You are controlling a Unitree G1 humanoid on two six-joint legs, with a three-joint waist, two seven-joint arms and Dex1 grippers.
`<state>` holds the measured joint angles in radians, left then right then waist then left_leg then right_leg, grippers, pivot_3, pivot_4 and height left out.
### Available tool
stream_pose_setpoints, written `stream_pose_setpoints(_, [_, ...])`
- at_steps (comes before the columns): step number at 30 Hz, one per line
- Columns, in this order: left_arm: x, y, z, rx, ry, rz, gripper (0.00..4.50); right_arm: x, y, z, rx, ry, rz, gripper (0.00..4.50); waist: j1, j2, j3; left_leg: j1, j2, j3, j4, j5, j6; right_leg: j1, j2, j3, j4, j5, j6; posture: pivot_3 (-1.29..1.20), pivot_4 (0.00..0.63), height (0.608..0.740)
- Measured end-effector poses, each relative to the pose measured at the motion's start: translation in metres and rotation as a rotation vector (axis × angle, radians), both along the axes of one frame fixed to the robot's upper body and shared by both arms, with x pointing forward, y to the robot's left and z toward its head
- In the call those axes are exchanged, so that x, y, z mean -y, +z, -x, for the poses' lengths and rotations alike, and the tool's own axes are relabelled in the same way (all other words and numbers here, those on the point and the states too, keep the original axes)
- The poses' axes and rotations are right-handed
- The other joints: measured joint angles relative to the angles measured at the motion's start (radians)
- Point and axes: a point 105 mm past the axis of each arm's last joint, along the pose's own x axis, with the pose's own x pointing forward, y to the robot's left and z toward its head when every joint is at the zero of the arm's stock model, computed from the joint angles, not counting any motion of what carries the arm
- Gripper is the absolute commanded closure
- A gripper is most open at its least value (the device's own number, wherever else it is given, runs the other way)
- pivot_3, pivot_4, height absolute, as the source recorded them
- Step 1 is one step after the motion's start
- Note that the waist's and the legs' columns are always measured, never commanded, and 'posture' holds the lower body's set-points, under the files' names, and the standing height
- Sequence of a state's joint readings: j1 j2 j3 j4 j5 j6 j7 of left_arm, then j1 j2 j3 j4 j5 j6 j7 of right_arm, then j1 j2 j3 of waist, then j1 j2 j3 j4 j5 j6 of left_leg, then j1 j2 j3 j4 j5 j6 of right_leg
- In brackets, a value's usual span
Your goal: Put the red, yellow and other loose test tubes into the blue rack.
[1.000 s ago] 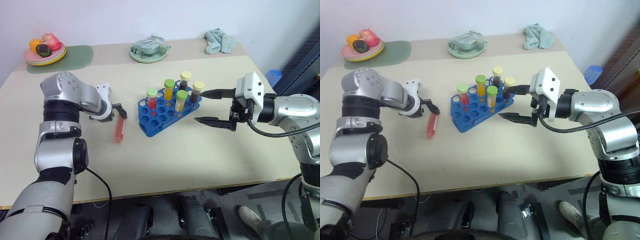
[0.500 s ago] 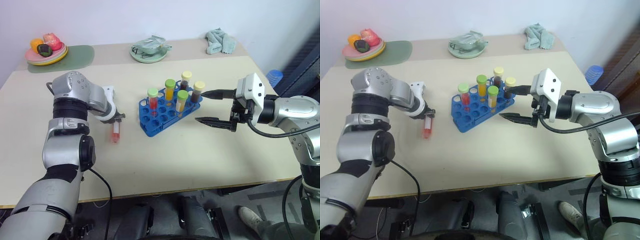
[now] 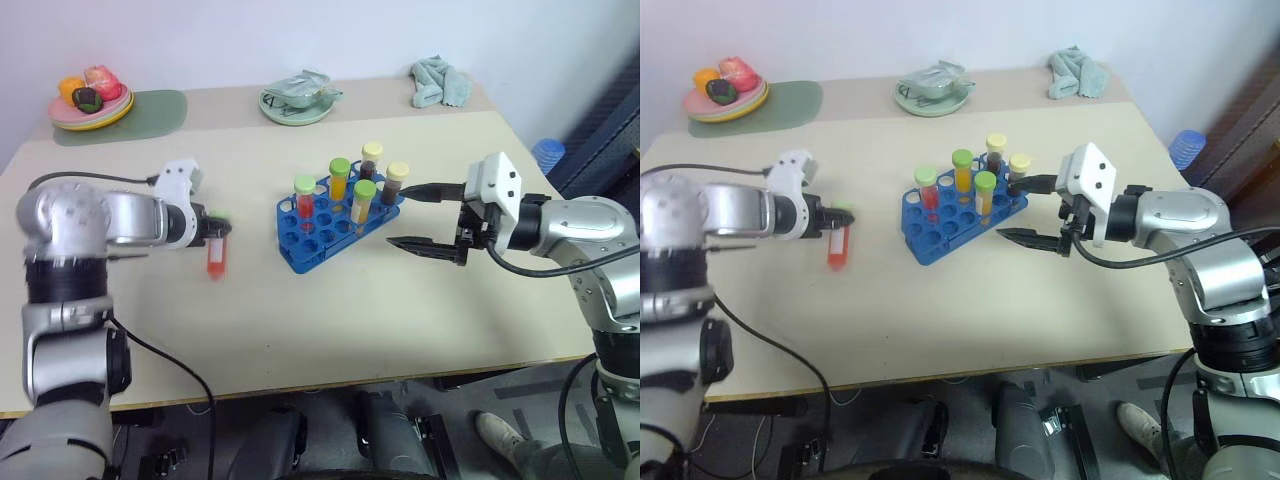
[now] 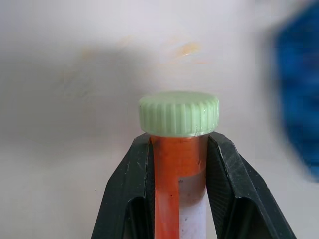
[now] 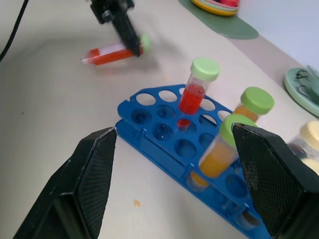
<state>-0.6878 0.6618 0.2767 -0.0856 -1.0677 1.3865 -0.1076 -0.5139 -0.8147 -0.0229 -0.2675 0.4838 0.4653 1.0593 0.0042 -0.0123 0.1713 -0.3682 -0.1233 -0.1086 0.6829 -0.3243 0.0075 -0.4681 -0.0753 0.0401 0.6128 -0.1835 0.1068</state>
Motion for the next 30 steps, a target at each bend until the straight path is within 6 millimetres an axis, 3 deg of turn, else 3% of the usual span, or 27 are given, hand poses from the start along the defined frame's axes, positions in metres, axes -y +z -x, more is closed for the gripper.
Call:
stream_pose_setpoints(2, [0.022, 0.024, 0.028, 0.187, -0.234, 0.127, 3.69, 0.000, -0.001, -0.001, -0.004, -0.004, -0.003, 0.73, 0.000, 0.000, 0.000, -0.002, 0.000, 0.000, 0.001, 0.000, 0.000, -0.002, 0.000, -0.002, 0.000, 0.000, 0.000, 0.00, 0.150, 0.740])
stream_pose_setpoints(4, [0.031, 0.042, 0.043, 0.302, -0.359, 0.195, 3.69, 0.000, -0.001, -0.001, -0.004, -0.009, -0.008, 0.73, 0.006, 0.000, 0.000, -0.002, 0.000, 0.000, 0.002, 0.001, -0.001, -0.001, 0.000, -0.003, 0.000, 0.001, -0.001, 0.00, 0.150, 0.740])
stream_pose_setpoints(8, [0.037, 0.053, 0.036, 0.521, -0.395, 0.196, 3.69, 0.001, -0.003, 0.002, -0.007, -0.041, -0.021, 0.73, 0.013, 0.000, 0.000, 0.002, 0.000, -0.002, 0.002, 0.001, -0.001, 0.005, -0.001, -0.005, -0.002, 0.002, -0.003, 0.00, 0.150, 0.740])
stream_pose_setpoints(13, [0.067, 0.036, 0.019, 0.725, -0.473, 0.143, 3.69, 0.006, -0.007, 0.014, -0.031, -0.127, -0.068, 0.73, 0.011, 0.000, 0.000, 0.001, 0.000, -0.002, 0.001, 0.000, 0.001, 0.005, -0.001, -0.006, -0.005, 0.002, -0.003, 0.00, 0.150, 0.740])
stream_pose_setpoints(17, [0.089, 0.018, 0.009, 0.797, -0.486, 0.121, 3.69, 0.016, -0.023, 0.028, -0.098, -0.247, -0.098, 0.73, 0.012, 0.000, 0.000, -0.001, 0.000, -0.003, 0.001, 0.000, 0.002, 0.004, -0.002, -0.007, -0.006, 0.002, -0.002, 0.00, 0.150, 0.740])
stream_pose_setpoints(25, [0.112, 0.004, -0.010, 0.868, -0.445, 0.059, 3.69, 0.036, -0.051, 0.058, -0.212, -0.448, -0.143, 0.73, 0.021, -0.001, -0.001, -0.001, 0.000, -0.003, 0.002, -0.001, 0.002, 0.005, -0.002, -0.008, -0.005, 0.002, -0.002, 0.00, 0.150, 0.740])
stream_pose_setpoints(30, [0.123, -0.001, -0.014, 0.877, -0.422, 0.063, 3.69, 0.048, -0.057, 0.069, -0.230, -0.518, -0.142, 0.73, 0.030, -0.001, -0.001, 0.000, 0.000, -0.002, 0.002, -0.001, 0.002, 0.005, -0.002, -0.008, -0.005, 0.002, -0.002, 0.00, 0.150, 0.740])
